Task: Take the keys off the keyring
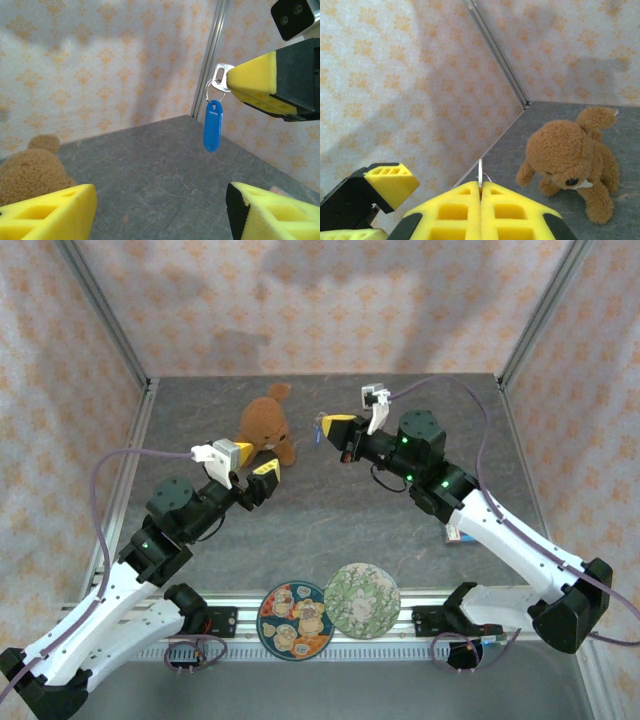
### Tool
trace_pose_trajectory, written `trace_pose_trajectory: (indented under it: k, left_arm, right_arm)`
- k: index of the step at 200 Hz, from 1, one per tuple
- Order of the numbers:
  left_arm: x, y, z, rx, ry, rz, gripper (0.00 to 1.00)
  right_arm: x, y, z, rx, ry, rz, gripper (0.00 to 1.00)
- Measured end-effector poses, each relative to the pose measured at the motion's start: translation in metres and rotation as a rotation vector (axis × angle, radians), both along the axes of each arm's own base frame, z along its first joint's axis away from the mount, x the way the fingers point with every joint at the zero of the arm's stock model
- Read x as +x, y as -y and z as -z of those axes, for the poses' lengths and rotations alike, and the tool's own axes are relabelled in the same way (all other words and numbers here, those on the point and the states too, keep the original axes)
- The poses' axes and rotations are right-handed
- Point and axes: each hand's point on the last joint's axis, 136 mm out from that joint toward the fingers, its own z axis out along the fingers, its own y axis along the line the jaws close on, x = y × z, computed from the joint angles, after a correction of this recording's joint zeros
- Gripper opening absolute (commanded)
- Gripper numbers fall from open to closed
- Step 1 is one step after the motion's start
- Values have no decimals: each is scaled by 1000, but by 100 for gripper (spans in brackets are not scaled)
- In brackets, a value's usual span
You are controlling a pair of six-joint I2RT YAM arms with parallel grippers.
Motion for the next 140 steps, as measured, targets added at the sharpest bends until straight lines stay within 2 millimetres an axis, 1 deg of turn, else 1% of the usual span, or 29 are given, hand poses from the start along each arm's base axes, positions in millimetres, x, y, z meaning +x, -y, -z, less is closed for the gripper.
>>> trace_pose_trajectory:
  k: [32,49,62,85,101,115,140]
  left_arm:
    - [1,1,1,-9,-11,0,71]
    - [1,1,1,-12,-13,0,71]
    - [1,1,1,-13,-12,0,71]
    - [1,1,1,-13,-13,0,71]
    - [1,1,1,-13,-13,0,73]
    - [1,1,1,-13,-13,0,73]
    - [1,3,0,-11,-14,11,70]
  right_arm:
    - [-2,1,-3,7,-14,-5,0]
    - [-2,2,-8,11,-15,-3,0]
    - [-1,5,-11,22,-15,15,0]
    - [4,17,-12,35,-13,71,0]
    - [8,22,-14,39,-17,81,0]
    - [11,21,-14,36,-34,70,0]
    - [9,13,-14,34,-52,18,0]
